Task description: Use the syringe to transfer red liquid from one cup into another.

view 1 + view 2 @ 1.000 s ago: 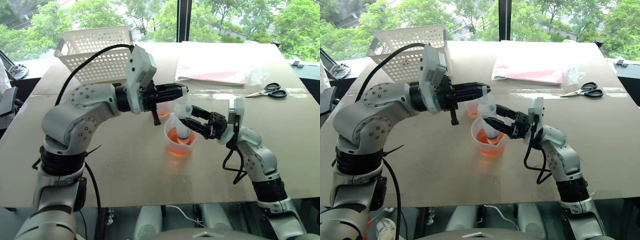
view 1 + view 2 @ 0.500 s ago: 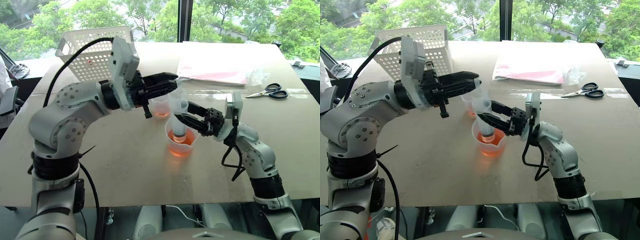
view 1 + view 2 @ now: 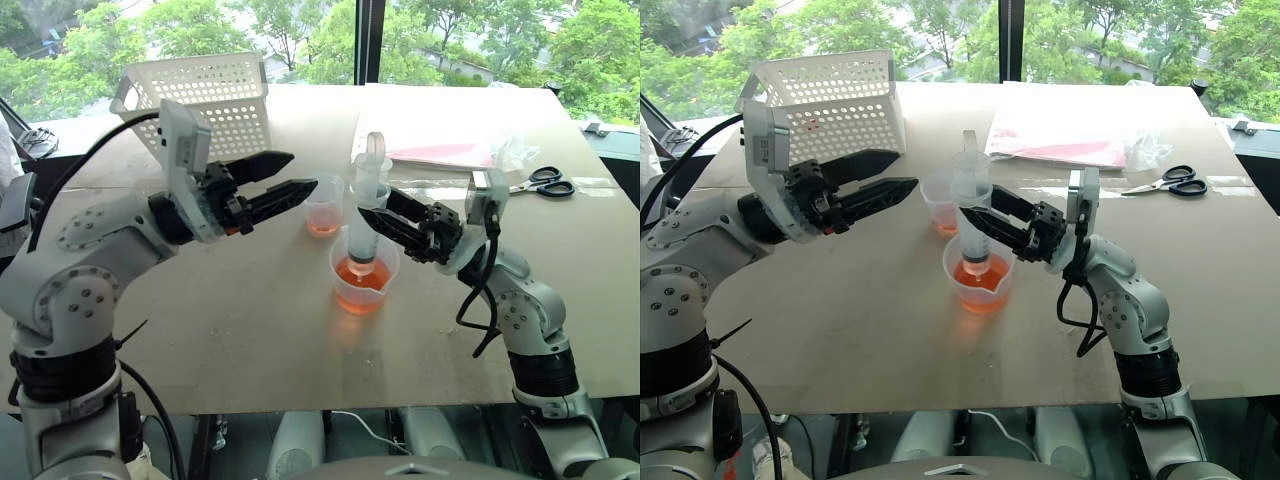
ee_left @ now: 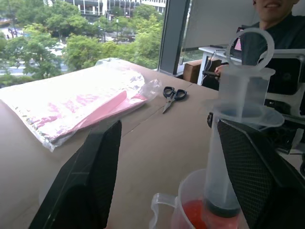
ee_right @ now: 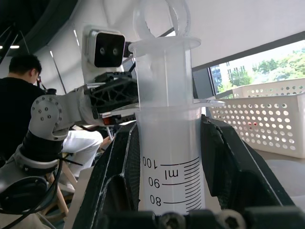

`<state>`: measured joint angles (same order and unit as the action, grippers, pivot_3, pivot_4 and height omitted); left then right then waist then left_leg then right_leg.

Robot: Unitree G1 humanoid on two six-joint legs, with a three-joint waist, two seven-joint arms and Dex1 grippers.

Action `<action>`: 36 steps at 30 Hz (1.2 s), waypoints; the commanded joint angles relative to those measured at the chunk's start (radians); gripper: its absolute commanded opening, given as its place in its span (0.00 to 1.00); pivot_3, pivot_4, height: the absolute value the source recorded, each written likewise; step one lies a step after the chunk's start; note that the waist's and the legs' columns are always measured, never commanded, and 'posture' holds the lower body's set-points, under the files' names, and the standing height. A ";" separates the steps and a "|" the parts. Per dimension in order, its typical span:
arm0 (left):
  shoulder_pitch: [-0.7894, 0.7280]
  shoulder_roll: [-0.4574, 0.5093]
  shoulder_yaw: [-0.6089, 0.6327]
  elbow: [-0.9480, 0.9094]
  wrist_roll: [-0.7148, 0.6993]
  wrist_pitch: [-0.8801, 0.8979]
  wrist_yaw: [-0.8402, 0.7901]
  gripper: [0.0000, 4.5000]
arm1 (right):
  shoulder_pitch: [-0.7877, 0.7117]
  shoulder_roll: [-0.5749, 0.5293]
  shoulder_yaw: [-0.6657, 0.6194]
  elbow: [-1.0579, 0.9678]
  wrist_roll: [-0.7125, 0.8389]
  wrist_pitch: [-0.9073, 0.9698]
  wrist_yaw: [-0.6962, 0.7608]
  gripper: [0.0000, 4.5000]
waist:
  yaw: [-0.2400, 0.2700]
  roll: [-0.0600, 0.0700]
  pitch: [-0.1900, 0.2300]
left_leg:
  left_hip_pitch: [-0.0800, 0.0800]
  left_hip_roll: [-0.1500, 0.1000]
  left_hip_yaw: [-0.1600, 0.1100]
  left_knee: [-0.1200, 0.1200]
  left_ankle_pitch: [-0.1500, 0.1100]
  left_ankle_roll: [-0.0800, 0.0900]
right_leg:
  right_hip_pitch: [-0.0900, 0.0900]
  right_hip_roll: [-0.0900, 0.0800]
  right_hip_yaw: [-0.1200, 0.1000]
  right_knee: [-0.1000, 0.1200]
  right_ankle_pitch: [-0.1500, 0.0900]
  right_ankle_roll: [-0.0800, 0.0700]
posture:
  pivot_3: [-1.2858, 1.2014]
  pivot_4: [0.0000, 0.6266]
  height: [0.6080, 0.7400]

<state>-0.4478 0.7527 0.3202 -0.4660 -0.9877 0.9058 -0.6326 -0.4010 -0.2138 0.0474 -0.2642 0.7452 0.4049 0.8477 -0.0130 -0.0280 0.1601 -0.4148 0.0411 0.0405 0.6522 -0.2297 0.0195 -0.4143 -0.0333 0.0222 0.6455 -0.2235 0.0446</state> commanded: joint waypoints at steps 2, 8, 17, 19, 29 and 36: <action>0.036 0.018 0.040 -0.032 0.020 -0.041 0.016 0.72 | -0.021 -0.023 -0.016 -0.024 -0.005 -0.027 0.024 0.31 | 0.000 0.000 0.000 | 0.000 0.000 0.000 0.000 0.000 0.000 | 0.000 0.000 0.000 0.000 0.000 0.000 | 0.52 0.24 1.00; 0.037 -0.008 0.057 -0.006 0.023 -0.058 0.066 0.72 | -0.050 -0.050 -0.027 -0.016 -0.016 -0.038 0.046 0.31 | 0.000 0.000 0.000 | 0.000 0.000 0.000 0.000 0.000 0.000 | 0.000 0.000 0.000 0.000 0.000 0.000 | 0.52 0.24 1.00; 0.056 -0.034 0.071 -0.030 0.004 -0.060 0.134 0.72 | -0.111 -0.022 -0.083 -0.027 0.106 0.050 -0.025 0.31 | 0.000 0.000 0.000 | 0.000 0.000 0.000 0.000 0.000 0.000 | 0.000 0.000 0.000 0.000 0.000 0.000 | 0.52 0.24 1.00; 0.063 -0.036 0.080 -0.031 -0.002 -0.059 0.147 0.72 | -0.140 -0.010 -0.100 -0.027 0.143 0.073 -0.047 0.31 | -0.003 0.000 0.000 | 0.000 0.000 0.001 0.000 0.000 0.000 | 0.000 0.000 0.001 0.000 0.000 0.000 | 0.52 0.24 1.00; 0.028 -0.054 0.155 0.044 0.035 -0.096 0.285 0.72 | -0.462 0.137 -0.070 0.292 -0.027 -0.109 -0.118 0.31 | -0.011 0.000 0.000 | 0.001 0.000 0.002 0.000 0.000 0.000 | 0.000 0.000 0.001 0.001 0.000 0.000 | 0.52 0.24 1.00; 0.011 -0.017 0.156 0.063 0.087 -0.121 0.286 0.72 | -0.675 0.293 -0.044 0.809 -0.339 -0.477 -0.258 0.31 | -0.014 0.000 0.000 | -0.001 0.000 0.000 -0.002 0.000 -0.001 | -0.002 -0.001 -0.001 0.000 0.000 0.000 | 0.52 0.24 1.00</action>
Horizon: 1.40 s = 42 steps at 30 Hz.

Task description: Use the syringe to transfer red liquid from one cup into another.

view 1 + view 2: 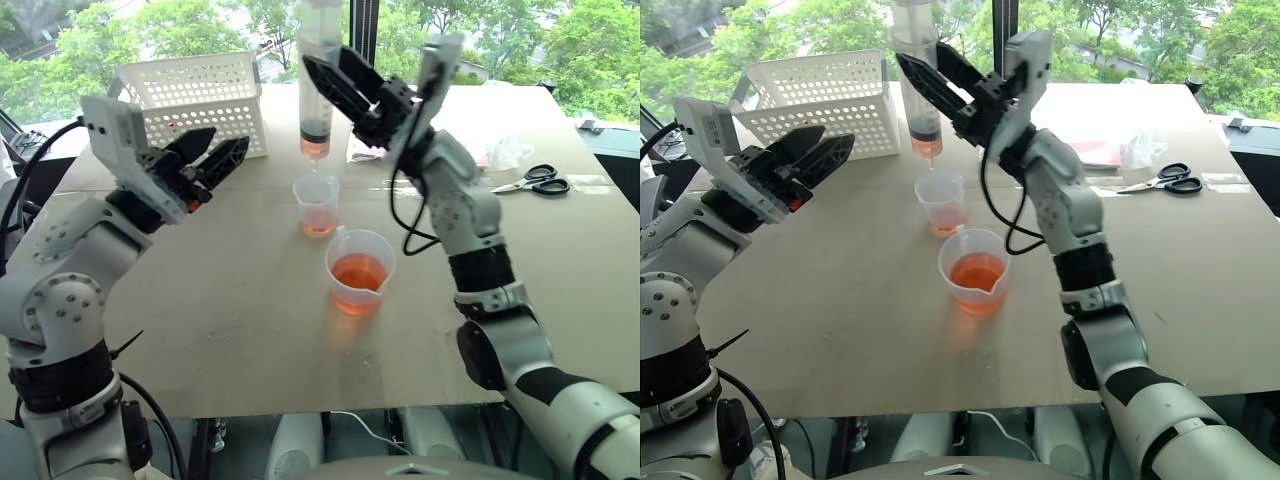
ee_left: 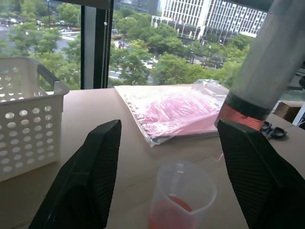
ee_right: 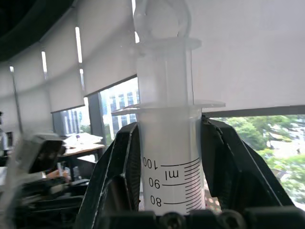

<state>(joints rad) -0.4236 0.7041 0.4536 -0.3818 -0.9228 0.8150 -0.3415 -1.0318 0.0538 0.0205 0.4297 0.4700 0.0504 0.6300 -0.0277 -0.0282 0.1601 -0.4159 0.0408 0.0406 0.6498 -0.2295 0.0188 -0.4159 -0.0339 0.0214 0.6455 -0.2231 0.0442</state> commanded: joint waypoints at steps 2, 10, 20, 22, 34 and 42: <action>-0.021 0.046 0.026 -0.022 0.022 -0.023 -0.007 0.72 | -0.055 0.040 -0.013 0.203 -0.104 -0.193 -0.035 0.31 | 0.002 0.000 0.000 | -0.001 -0.001 0.001 0.000 0.001 -0.002 | 0.000 -0.001 0.000 -0.002 0.000 0.000 | 0.52 0.24 1.00; -0.154 0.216 -0.083 0.098 0.097 -0.041 -0.196 0.72 | -0.026 0.034 0.000 0.239 -0.150 -0.220 0.043 0.31 | -0.001 -0.003 0.002 | -0.001 -0.001 -0.001 -0.002 0.001 -0.002 | -0.001 -0.002 -0.002 -0.001 0.000 0.000 | 0.52 0.24 1.00; -0.539 0.229 -0.385 0.580 0.371 -0.291 -0.621 0.72 | -0.019 0.016 -0.010 0.232 -0.111 -0.188 0.231 0.31 | -0.008 -0.003 0.002 | -0.001 -0.001 -0.002 -0.002 0.001 -0.002 | -0.001 0.000 -0.003 0.001 0.000 0.000 | 0.52 0.24 1.00; -0.611 0.210 -0.415 0.686 0.415 -0.343 -0.688 0.72 | -0.030 0.011 -0.014 0.258 -0.115 -0.197 0.257 0.31 | -0.009 -0.003 0.002 | -0.001 -0.001 -0.002 -0.002 0.001 -0.002 | -0.001 0.000 -0.002 0.001 0.000 0.000 | 0.52 0.24 1.00; -0.813 0.105 -0.450 0.954 0.548 -0.471 -0.872 0.72 | -0.101 0.023 -0.037 0.404 -0.151 -0.263 0.305 0.31 | -0.014 -0.003 0.003 | -0.003 0.000 -0.001 -0.002 0.001 -0.002 | -0.004 0.000 -0.001 0.001 0.000 0.000 | 0.52 0.24 1.00; -0.836 0.052 -0.450 0.989 0.593 -0.528 -0.918 0.55 | -0.111 0.028 -0.031 0.413 -0.159 -0.264 0.350 0.31 | -0.013 -0.003 0.003 | -0.003 0.000 -0.001 -0.001 0.001 -0.002 | -0.004 0.000 -0.001 0.002 0.000 0.000 | 0.52 0.24 1.00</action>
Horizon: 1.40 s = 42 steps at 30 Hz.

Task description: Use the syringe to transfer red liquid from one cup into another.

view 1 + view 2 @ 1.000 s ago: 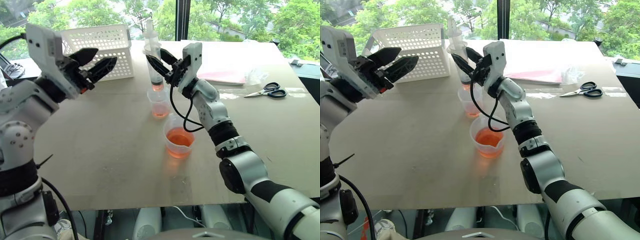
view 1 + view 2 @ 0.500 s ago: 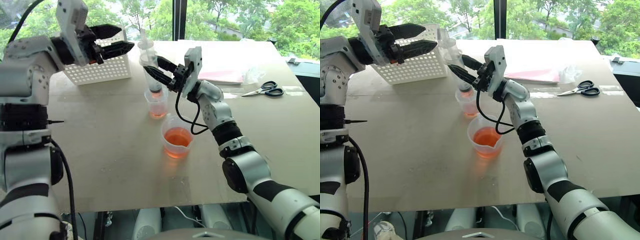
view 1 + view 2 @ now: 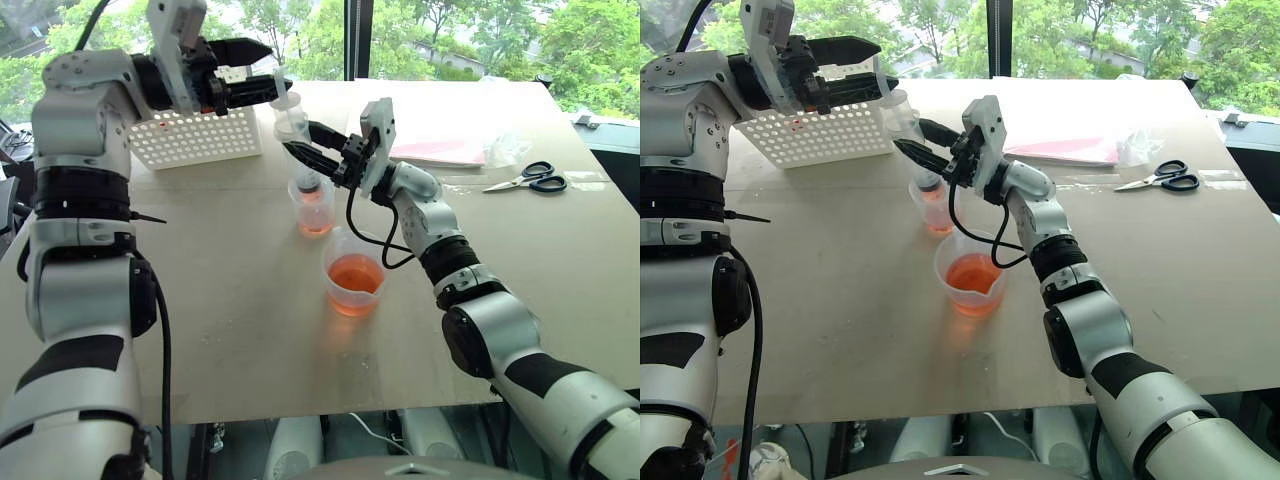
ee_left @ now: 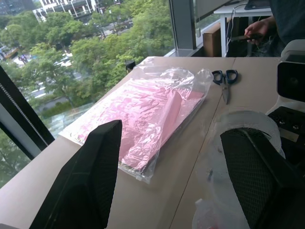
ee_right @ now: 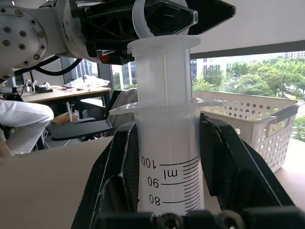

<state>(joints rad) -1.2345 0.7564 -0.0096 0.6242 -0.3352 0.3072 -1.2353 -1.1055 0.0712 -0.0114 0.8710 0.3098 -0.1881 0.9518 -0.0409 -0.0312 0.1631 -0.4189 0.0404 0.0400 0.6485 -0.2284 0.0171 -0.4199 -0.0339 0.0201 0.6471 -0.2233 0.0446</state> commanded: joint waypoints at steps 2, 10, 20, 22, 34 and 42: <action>0.000 -0.002 0.012 -0.054 -0.005 -0.013 -0.064 0.35 | -0.042 0.011 -0.003 -0.025 0.001 -0.026 0.029 0.31 | -0.001 0.000 0.000 | 0.000 0.000 0.000 0.000 0.000 0.000 | 0.000 0.000 0.000 0.000 0.000 0.000 | 0.52 0.24 1.00; 0.101 -0.008 0.021 -0.177 -0.009 0.030 -0.072 0.00 | -0.069 0.014 -0.022 -0.021 0.010 -0.030 0.029 0.31 | -0.002 0.000 0.000 | 0.000 0.000 0.001 0.000 0.000 0.000 | -0.001 0.000 0.001 0.001 0.000 0.000 | 0.52 0.24 1.00; 0.216 -0.008 0.004 -0.262 0.022 0.048 -0.055 0.00 | -0.137 0.013 -0.056 0.016 0.026 -0.048 0.022 0.31 | -0.001 0.000 0.000 | 0.000 0.000 0.001 0.001 0.000 0.000 | -0.002 0.000 0.002 0.005 0.000 0.000 | 0.52 0.24 1.00; 0.229 -0.007 0.003 -0.269 0.025 0.047 -0.051 0.00 | -0.148 0.012 -0.059 0.023 0.027 -0.053 0.020 0.31 | -0.001 0.000 0.000 | 0.000 0.000 0.001 0.001 0.000 0.000 | -0.002 0.000 0.002 0.005 0.000 0.000 | 0.52 0.24 1.00; 0.275 -0.002 0.002 -0.286 0.042 0.030 -0.043 0.00 | -0.183 0.008 -0.075 0.055 0.023 -0.080 -0.007 0.31 | -0.001 0.000 0.000 | 0.000 0.000 0.002 0.001 0.000 0.000 | -0.002 0.000 0.002 0.005 0.000 0.000 | 0.52 0.24 1.00; 0.245 0.028 0.169 -0.393 -0.138 0.327 0.068 0.42 | -0.169 0.001 -0.077 0.066 0.006 -0.087 -0.035 0.31 | -0.003 0.000 0.000 | 0.000 0.000 0.001 0.001 0.000 0.000 | -0.002 0.000 0.002 0.009 0.000 0.000 | 0.52 0.24 1.00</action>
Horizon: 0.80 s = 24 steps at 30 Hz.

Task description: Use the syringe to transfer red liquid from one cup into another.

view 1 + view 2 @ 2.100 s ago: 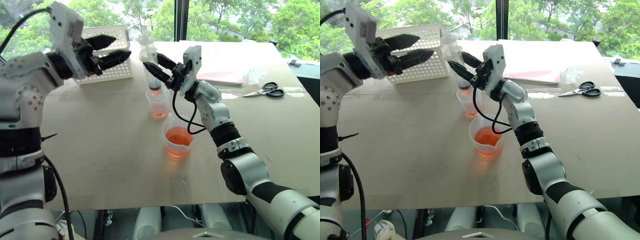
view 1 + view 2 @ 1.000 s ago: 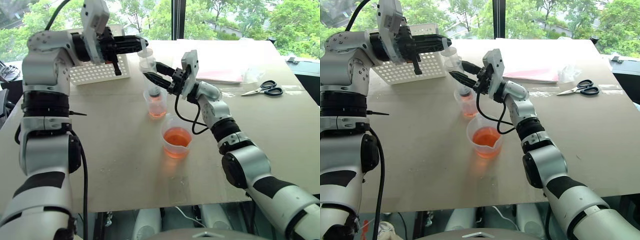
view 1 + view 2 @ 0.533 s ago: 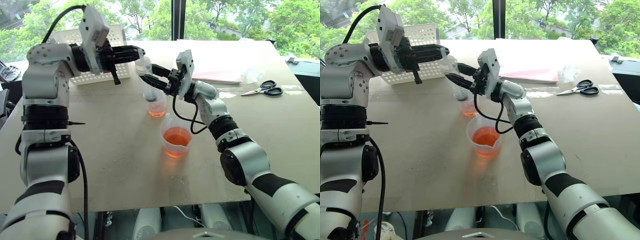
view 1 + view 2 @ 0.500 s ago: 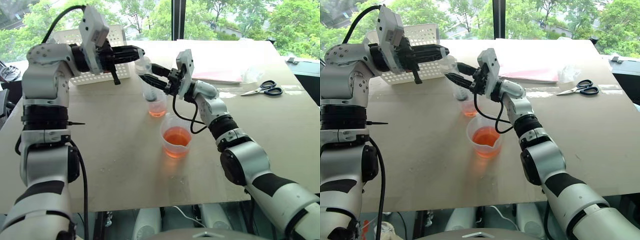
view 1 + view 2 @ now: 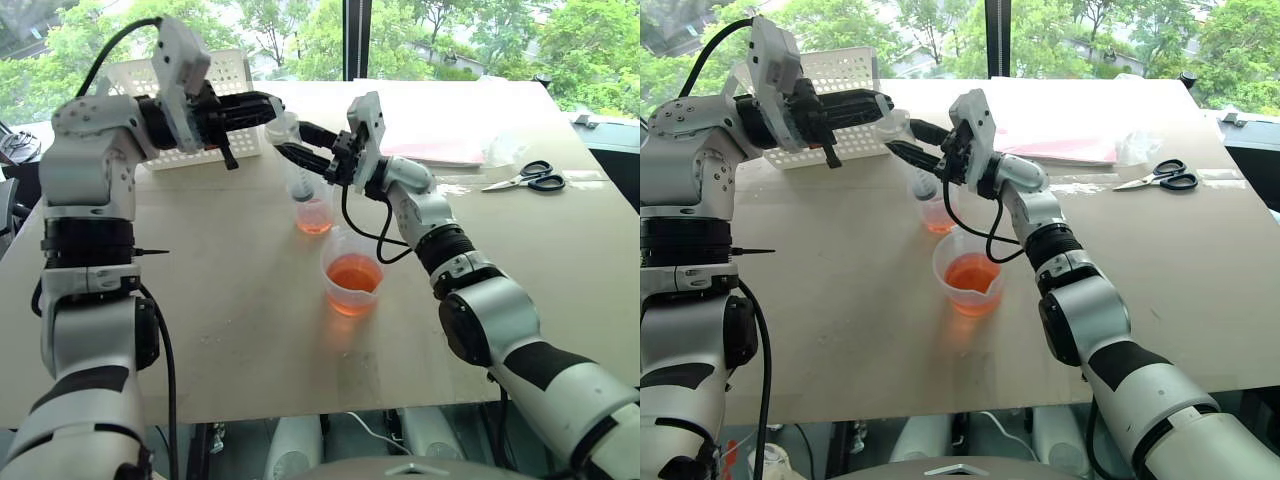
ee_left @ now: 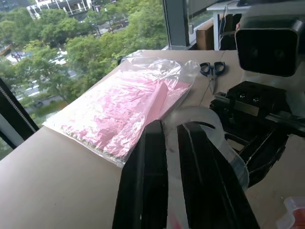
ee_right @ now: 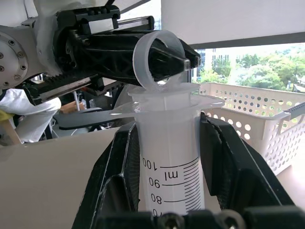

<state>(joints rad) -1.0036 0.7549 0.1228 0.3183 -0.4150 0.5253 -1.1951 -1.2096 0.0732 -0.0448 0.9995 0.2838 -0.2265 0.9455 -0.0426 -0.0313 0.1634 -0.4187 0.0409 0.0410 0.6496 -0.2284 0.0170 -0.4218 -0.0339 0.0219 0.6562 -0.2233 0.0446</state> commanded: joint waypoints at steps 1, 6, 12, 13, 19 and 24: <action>0.036 0.045 0.061 -0.129 -0.071 0.139 0.052 0.53 | -0.066 -0.001 -0.048 -0.056 0.029 -0.051 -0.033 0.31 | -0.001 0.000 0.000 | 0.000 0.000 0.000 0.000 0.000 0.000 | 0.000 0.000 0.000 0.000 0.000 0.000 | 0.52 0.24 1.00; 0.181 0.086 0.209 -0.370 -0.160 0.291 0.200 0.99 | -0.071 -0.005 -0.074 -0.050 0.040 -0.041 -0.051 0.31 | -0.006 0.000 0.000 | 0.001 0.001 -0.005 -0.001 0.000 0.000 | 0.000 0.000 0.001 0.000 0.000 0.000 | 0.52 0.24 1.00; 0.363 0.015 0.373 -0.641 -0.312 0.430 0.405 1.00 | -0.074 -0.031 -0.127 -0.159 0.117 0.144 -0.106 0.31 | 0.005 0.000 0.001 | 0.000 0.002 -0.006 -0.001 0.000 0.000 | 0.000 -0.001 0.000 -0.001 0.000 0.000 | 0.52 0.24 1.00; 0.396 -0.011 0.396 -0.688 -0.341 0.447 0.444 1.00 | -0.068 -0.046 -0.129 -0.212 0.133 0.195 -0.110 0.31 | 0.006 0.000 0.001 | 0.001 0.002 -0.007 0.000 0.000 0.000 | 0.000 -0.002 0.000 -0.002 0.000 0.000 | 0.52 0.24 1.00; 0.502 -0.112 0.447 -0.850 -0.464 0.481 0.616 1.00 | -0.006 -0.216 -0.120 -0.569 0.192 0.577 -0.195 0.31 | 0.017 0.000 0.001 | 0.000 0.000 -0.010 0.001 0.000 0.000 | 0.001 -0.005 -0.003 -0.003 0.000 0.000 | 0.52 0.24 1.00; 0.551 -0.127 0.438 -0.905 -0.540 0.477 0.691 1.00 | 0.036 -0.517 -0.078 -0.866 0.218 1.030 -0.230 0.31 | 0.030 0.000 0.001 | 0.000 0.000 -0.009 0.000 0.000 0.000 | 0.001 -0.006 -0.003 -0.004 0.000 -0.001 | 0.52 0.24 1.00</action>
<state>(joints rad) -0.4568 0.6219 0.5489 -0.5403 -0.9187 1.0167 -0.5238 -1.1731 -0.3912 -0.1147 0.2508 0.4715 0.6810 0.7155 -0.0125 -0.0312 0.1643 -0.4185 0.0401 0.0318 0.6494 -0.2285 0.0171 -0.4206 -0.0394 0.0191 0.6516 -0.2236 0.0435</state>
